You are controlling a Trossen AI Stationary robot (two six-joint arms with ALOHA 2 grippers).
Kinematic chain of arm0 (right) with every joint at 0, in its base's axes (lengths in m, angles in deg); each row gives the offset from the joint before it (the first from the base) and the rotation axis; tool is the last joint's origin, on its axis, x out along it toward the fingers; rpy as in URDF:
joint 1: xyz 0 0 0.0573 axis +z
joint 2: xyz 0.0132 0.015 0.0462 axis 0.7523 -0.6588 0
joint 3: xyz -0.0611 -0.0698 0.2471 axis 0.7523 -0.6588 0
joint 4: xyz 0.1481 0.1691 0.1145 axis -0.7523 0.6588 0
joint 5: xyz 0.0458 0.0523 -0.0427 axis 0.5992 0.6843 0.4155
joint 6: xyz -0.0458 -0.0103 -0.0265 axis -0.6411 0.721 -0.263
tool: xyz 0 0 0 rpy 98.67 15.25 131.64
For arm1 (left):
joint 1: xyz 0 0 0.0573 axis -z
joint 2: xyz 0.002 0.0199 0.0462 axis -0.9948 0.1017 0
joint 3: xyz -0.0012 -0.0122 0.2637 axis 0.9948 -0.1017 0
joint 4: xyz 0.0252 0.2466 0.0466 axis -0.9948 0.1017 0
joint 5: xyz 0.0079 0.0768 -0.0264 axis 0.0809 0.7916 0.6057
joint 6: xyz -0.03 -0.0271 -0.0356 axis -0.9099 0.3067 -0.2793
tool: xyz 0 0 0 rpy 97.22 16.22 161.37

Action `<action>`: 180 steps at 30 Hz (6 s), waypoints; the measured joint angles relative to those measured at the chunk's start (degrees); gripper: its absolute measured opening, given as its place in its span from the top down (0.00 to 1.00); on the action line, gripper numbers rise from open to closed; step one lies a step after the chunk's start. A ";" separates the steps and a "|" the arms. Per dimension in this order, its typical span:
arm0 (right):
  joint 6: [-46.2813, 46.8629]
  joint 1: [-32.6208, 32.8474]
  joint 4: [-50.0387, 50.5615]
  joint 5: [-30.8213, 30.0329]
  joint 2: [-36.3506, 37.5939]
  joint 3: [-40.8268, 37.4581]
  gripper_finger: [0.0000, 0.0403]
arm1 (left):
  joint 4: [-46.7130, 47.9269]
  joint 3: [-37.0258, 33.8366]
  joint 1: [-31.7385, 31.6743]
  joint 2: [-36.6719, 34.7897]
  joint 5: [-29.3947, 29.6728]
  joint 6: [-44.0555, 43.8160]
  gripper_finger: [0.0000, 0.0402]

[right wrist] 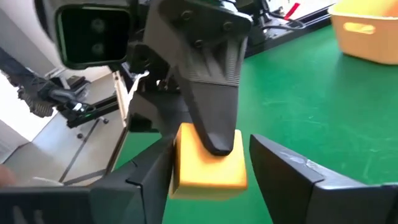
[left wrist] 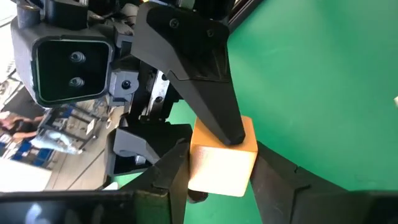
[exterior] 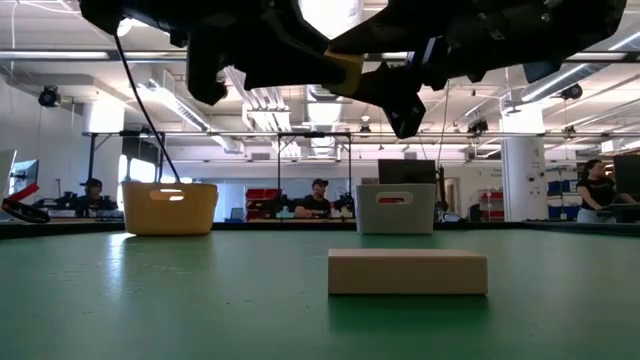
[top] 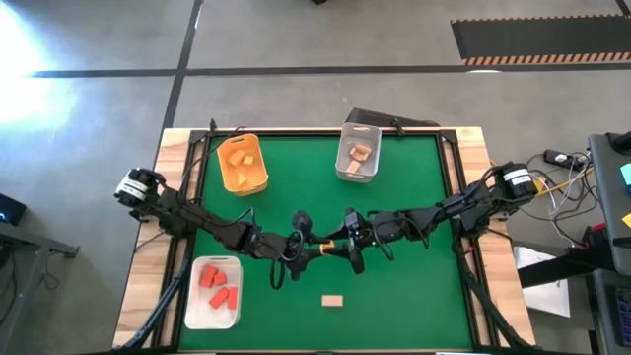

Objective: Sort & place blocks by color
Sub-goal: Put the yellow block into the yellow bin, then put the brown block into the gray bin

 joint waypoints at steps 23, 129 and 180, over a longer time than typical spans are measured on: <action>-8.56 -15.65 30.98 -13.27 23.08 0.02 0.24 | 32.48 -0.02 -17.41 -14.59 9.72 -18.88 0.70; -15.06 10.25 44.91 -15.54 -8.61 23.63 0.44 | 20.26 -0.11 -3.74 -14.71 -3.14 -42.87 0.40; -6.71 19.11 64.46 -10.56 -24.92 40.11 0.19 | 20.82 -0.09 -3.73 -14.71 -3.17 -42.84 0.40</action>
